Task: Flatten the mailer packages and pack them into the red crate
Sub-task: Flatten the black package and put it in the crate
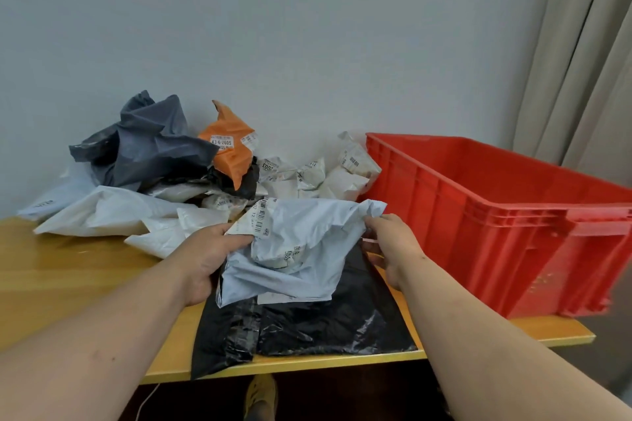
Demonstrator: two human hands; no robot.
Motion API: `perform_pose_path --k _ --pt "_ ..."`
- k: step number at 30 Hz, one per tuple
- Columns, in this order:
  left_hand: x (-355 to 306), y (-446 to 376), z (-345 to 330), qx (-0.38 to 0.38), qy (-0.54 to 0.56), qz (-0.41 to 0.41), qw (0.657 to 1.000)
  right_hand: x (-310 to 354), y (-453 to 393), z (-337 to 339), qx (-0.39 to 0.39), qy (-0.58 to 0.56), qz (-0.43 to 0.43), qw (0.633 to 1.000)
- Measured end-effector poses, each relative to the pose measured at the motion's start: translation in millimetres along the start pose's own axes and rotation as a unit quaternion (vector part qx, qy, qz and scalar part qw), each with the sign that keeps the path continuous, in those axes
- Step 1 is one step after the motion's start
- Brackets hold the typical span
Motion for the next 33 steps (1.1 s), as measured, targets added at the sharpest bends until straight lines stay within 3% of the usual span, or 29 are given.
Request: perform_pose_path --k 6,8,11,15,21,23,28,30,33 --pt "2.1 -4.7 -10.2 0.009 0.001 -0.014 1.0 -23.2 9.5 -34.1 0.119 -0.041 -0.048 0.991" --pt "-9.2 -6.8 -13.0 -0.009 -0.115 -0.098 0.989 -26.4 5.2 -35.8 0.113 -0.038 -0.038 0.992" --pt "-30.3 6.6 -24.5 -0.038 -0.331 -0.251 0.909 -27.5 3.6 -32.0 0.078 -0.001 -0.043 0.996" --pt "-34.0 17.1 -39.9 -0.04 -0.459 -0.432 0.775 -29.0 -9.4 -29.5 0.034 -0.005 -0.018 0.999" --pt "-27.7 13.9 -49.1 -0.02 -0.484 -0.448 0.751 -18.6 -19.8 -24.1 -0.024 0.018 0.043 0.999" --pt "-23.8 3.9 -51.1 -0.017 -0.49 -0.4 0.775 -14.2 -20.0 -26.9 -0.018 0.022 0.055 0.998" --pt "-25.1 -17.5 -24.4 -0.061 -0.286 -0.252 0.923 -21.4 -13.1 -55.2 0.15 -0.02 -0.023 0.988" --pt "-23.1 -22.2 -14.0 -0.065 -0.234 -0.216 0.946 -25.1 -11.0 -55.5 0.169 -0.006 -0.031 0.985" --pt "-22.8 -29.6 -1.9 -0.084 -0.224 -0.191 0.952 -26.4 -15.9 -42.9 0.133 0.007 -0.011 0.991"
Point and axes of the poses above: each hand's wrist, its own y-axis away from the middle knuckle, its own z-axis out of the back of the hand, x = y × z, the point moved 8 cm from there along -y, towards the middle knuckle, and after that the axes turned 1 degree about y, right-handed, at the moved point
